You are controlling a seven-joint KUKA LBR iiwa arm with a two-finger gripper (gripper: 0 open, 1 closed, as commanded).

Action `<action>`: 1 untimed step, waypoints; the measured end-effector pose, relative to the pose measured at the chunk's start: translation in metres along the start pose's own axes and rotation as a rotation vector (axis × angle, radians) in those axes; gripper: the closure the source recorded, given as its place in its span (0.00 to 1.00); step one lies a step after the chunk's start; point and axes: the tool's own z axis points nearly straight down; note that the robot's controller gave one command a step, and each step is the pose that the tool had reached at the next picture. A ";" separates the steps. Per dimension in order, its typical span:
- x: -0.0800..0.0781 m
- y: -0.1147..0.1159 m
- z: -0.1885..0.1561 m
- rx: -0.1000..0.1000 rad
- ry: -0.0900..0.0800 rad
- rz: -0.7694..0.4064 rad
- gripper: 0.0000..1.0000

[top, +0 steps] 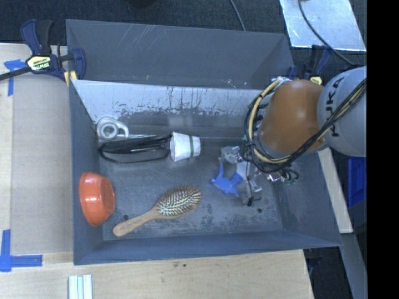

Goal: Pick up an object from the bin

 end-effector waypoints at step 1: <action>0.005 -0.025 0.001 0.003 -0.007 -0.020 1.00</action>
Offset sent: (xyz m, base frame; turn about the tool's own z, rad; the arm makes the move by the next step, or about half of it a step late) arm 0.0000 0.0000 0.0000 0.0000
